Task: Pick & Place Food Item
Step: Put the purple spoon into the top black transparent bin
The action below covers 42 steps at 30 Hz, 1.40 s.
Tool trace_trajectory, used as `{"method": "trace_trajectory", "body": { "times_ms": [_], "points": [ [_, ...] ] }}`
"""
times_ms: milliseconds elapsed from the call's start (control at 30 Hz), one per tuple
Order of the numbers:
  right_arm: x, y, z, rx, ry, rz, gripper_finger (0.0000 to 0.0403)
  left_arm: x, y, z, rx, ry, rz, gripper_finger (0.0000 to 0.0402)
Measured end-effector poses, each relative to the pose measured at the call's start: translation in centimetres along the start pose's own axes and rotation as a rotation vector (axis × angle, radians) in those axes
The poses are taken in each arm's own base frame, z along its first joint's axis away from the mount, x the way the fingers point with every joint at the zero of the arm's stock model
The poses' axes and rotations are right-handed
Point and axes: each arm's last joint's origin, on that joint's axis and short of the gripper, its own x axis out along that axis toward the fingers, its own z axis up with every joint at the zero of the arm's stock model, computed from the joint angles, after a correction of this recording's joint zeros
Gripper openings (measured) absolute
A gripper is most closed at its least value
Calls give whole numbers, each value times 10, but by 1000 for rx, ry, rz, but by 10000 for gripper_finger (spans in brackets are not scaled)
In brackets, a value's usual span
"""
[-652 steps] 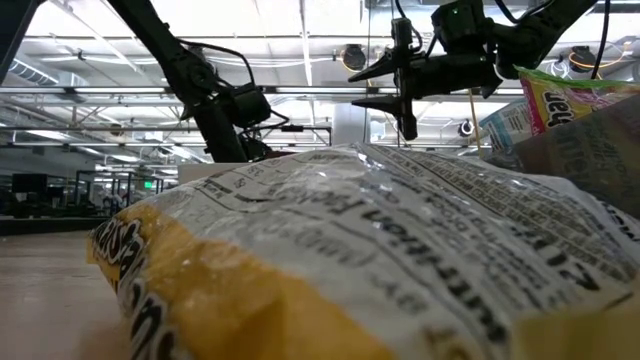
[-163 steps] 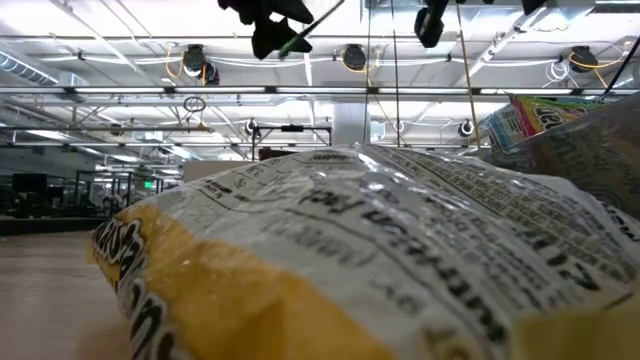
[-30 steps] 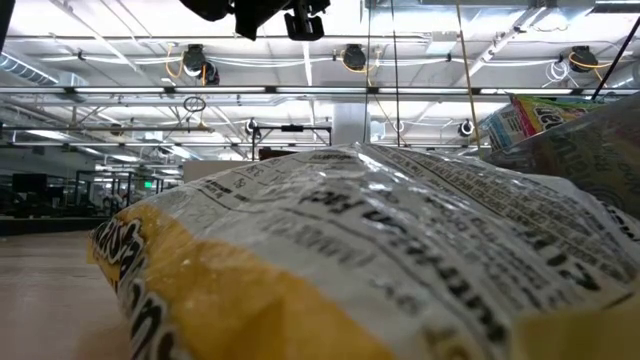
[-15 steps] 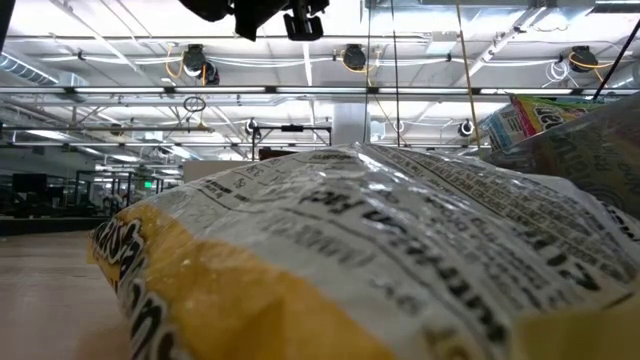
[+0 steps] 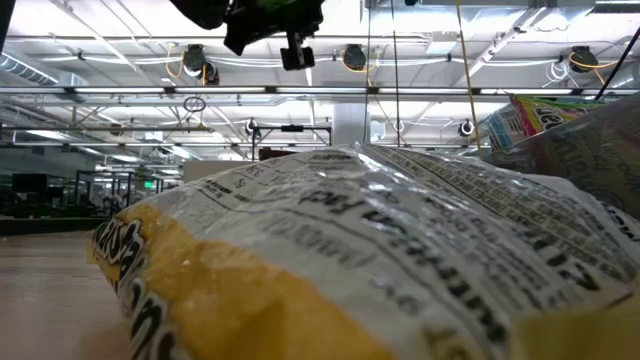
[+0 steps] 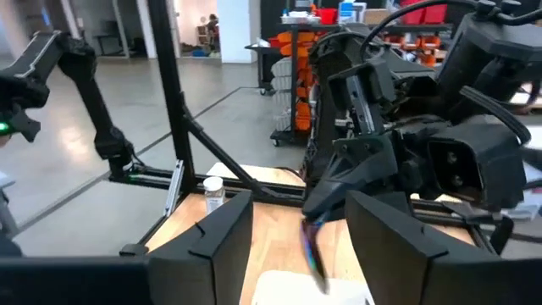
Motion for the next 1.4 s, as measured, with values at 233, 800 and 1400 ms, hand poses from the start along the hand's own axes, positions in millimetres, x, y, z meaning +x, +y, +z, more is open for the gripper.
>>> {"method": "trace_trajectory", "body": {
  "times_ms": [233,800,1400],
  "points": [
    [-7,-11,0,70,-2,-56,186,-26,10,4,66,-81,104,8],
    [-10,-19,-1,142,-10,-236,185,-115,-19,-30,151,-246,698,8],
    [4,-27,-67,417,-190,-201,183,-89,-45,-66,121,-152,1184,8]
  ]
}}
